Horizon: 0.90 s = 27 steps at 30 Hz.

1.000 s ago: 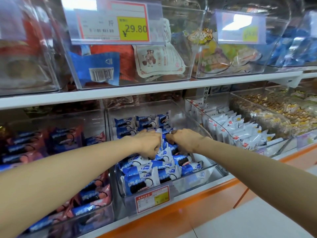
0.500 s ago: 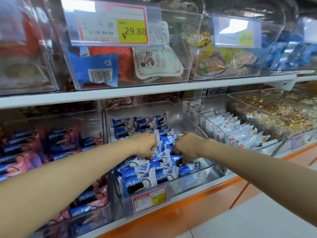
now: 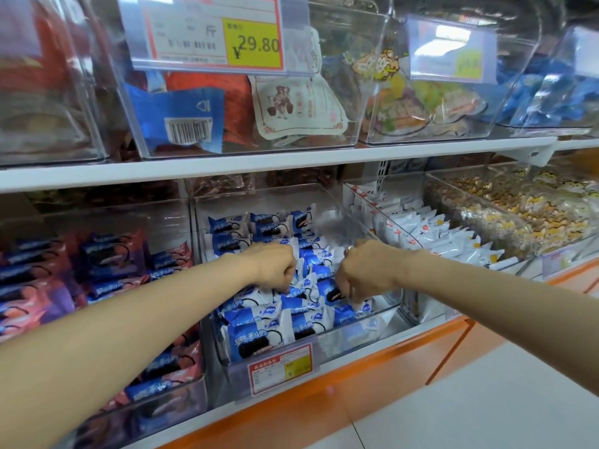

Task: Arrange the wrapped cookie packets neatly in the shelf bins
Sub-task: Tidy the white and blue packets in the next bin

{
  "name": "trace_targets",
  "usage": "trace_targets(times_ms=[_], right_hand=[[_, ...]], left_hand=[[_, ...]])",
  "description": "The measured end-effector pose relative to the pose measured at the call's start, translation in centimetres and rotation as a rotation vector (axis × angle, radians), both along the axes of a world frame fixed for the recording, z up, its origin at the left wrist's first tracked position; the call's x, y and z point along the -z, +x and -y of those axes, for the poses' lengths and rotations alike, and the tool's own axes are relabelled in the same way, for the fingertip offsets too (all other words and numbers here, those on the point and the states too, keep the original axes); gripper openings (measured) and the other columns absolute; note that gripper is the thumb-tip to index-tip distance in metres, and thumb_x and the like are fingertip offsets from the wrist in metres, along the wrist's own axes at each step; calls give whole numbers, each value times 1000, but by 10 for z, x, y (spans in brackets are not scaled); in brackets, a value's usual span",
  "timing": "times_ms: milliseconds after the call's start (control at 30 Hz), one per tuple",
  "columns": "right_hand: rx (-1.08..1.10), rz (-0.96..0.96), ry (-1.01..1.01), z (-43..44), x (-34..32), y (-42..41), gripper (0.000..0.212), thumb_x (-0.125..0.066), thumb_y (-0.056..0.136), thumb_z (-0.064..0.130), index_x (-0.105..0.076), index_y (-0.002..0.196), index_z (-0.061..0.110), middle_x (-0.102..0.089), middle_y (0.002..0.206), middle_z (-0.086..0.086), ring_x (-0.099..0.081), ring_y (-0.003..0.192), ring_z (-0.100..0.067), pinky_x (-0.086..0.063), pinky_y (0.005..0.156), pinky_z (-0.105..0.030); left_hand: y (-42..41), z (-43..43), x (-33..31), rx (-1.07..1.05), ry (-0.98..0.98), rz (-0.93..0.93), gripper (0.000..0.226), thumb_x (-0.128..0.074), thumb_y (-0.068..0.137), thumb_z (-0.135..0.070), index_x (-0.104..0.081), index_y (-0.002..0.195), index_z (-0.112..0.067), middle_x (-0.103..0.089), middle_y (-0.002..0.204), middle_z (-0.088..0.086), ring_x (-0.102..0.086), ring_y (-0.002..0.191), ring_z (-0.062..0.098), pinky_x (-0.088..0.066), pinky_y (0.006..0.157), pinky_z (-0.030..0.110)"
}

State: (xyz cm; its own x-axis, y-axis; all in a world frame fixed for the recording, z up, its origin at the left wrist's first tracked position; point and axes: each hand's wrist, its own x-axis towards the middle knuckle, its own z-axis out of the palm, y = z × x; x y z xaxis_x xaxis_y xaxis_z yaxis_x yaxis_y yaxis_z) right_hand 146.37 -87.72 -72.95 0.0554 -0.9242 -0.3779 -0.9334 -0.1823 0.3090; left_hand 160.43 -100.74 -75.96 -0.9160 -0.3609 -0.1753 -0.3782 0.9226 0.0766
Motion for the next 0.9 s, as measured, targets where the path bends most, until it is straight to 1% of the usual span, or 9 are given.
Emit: trace_targets(times_ms=[133,233,367,467,567,633,700,800,900], right_hand=[[-17,-74,52,-3,12,0,35,-61,86,44,-61,119,30,-66,112,5,-57,107,-18,-36,104,-39],[-52,-108,-1,1,13,4,31,-60,88,40,-64,113,24,-66,106,0,-59,101,-20,-39,101,-38],[-69,-162,-123,5,13,4,27,-56,88,34,-62,109,17,-66,102,-2,-59,100,-22,-35,100,-36],[-91,-163,-176,4,15,7,29,-56,91,35,-54,113,17,-64,106,-2,-57,102,-22,-34,99,-38],[-92,-98,-202,2,11,4,22,-56,91,34,-61,104,17,-64,106,-1,-57,103,-20,-39,98,-36],[-26,86,-118,-2,4,1,15,-59,90,28,-66,101,20,-67,104,4,-59,102,-15,-43,95,-31],[38,158,66,-6,-2,3,21,-62,89,28,-67,109,24,-67,109,8,-58,105,-12,-45,93,-29],[10,54,196,-11,5,9,29,-57,91,24,-63,119,26,-65,113,6,-55,107,-18,-46,93,-36],[9,-8,175,-7,11,9,23,-53,92,25,-65,111,19,-66,106,-2,-59,100,-24,-49,89,-38]], left_hand=[[0,-2,-1,11,-7,-48,6,-60,85,-20,-63,83,-16,-62,101,2,-53,93,17,-44,74,30],[1,-2,-1,23,-9,-95,8,-57,87,-19,-62,83,-14,-61,99,3,-50,87,15,-39,70,28],[-2,-2,2,44,-32,-170,7,-57,87,-19,-62,84,-16,-57,101,1,-50,93,16,-38,74,28],[-3,-3,3,55,-53,-149,6,-57,87,-21,-62,85,-17,-55,103,0,-50,95,16,-37,74,27],[-2,-4,2,70,-41,-129,8,-58,88,-21,-63,88,-15,-54,104,0,-50,96,16,-41,77,30],[0,-3,1,75,-32,-124,11,-59,87,-21,-66,91,-13,-56,103,-1,-52,96,16,-44,78,30],[1,-3,1,75,-16,-116,11,-59,88,-21,-65,91,-13,-54,103,-2,-52,95,15,-42,78,29],[0,-3,1,71,-2,-96,11,-57,89,-24,-63,92,-15,-52,104,-1,-50,97,16,-43,80,30],[1,-3,2,54,11,-88,11,-56,90,-24,-62,92,-15,-53,105,0,-50,95,15,-37,74,26]])
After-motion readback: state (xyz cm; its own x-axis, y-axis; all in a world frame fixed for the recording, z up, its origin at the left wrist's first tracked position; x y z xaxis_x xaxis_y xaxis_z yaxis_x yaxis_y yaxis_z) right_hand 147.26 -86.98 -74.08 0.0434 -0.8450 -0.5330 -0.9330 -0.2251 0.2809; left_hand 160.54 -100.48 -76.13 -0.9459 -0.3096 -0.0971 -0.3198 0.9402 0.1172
